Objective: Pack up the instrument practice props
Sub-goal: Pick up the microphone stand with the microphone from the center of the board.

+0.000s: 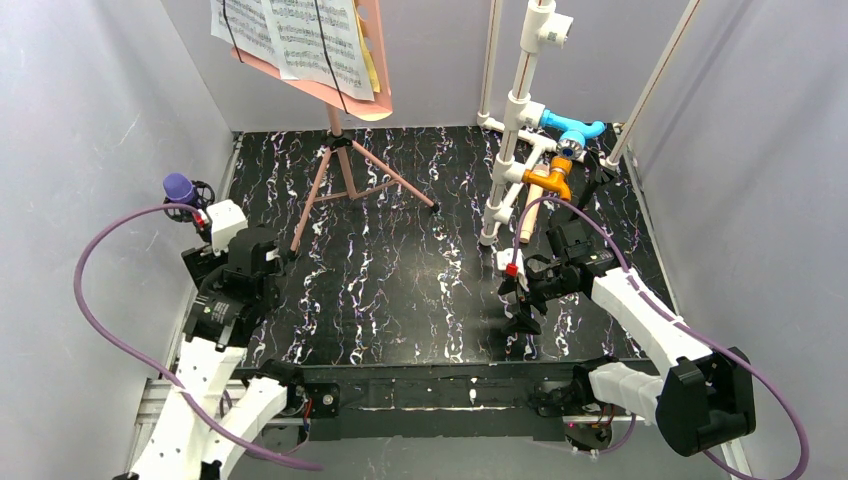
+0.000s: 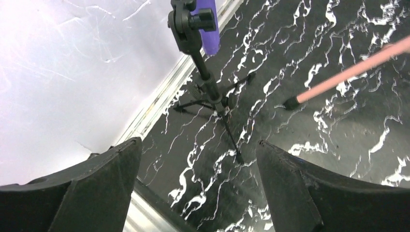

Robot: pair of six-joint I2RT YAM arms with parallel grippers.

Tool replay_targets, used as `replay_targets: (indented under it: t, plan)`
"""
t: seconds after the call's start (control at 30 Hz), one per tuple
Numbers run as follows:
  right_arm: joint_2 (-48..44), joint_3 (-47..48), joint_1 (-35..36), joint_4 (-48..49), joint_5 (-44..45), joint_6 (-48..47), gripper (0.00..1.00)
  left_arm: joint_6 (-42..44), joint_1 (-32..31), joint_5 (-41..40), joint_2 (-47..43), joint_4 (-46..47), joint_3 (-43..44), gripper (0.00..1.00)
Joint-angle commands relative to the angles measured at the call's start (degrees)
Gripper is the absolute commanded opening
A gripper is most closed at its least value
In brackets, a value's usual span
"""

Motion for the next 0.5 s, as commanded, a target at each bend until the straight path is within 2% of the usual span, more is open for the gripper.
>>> replay_targets:
  t: [0.0, 0.17, 0.37, 0.47]
  plan:
    - [-0.6, 0.1, 0.5, 0.5, -0.5, 0.4, 0.98, 6.6, 6.7, 0.7, -1.2, 18.4, -7.7, 0.85]
    - [-0.5, 0.0, 0.5, 0.5, -0.4, 0.4, 0.98, 7.8, 12.9, 5.6, -0.3, 25.7, -12.4, 0.84]
    - [-0.1, 0.2, 0.5, 0.4, -0.2, 0.4, 0.98, 10.8, 21.5, 12.5, 5.6, 33.7, -13.3, 0.84]
    - [-0.1, 0.1, 0.5, 0.4, 0.1, 0.4, 0.98, 12.9, 23.8, 13.9, 7.7, 38.3, -13.8, 0.81]
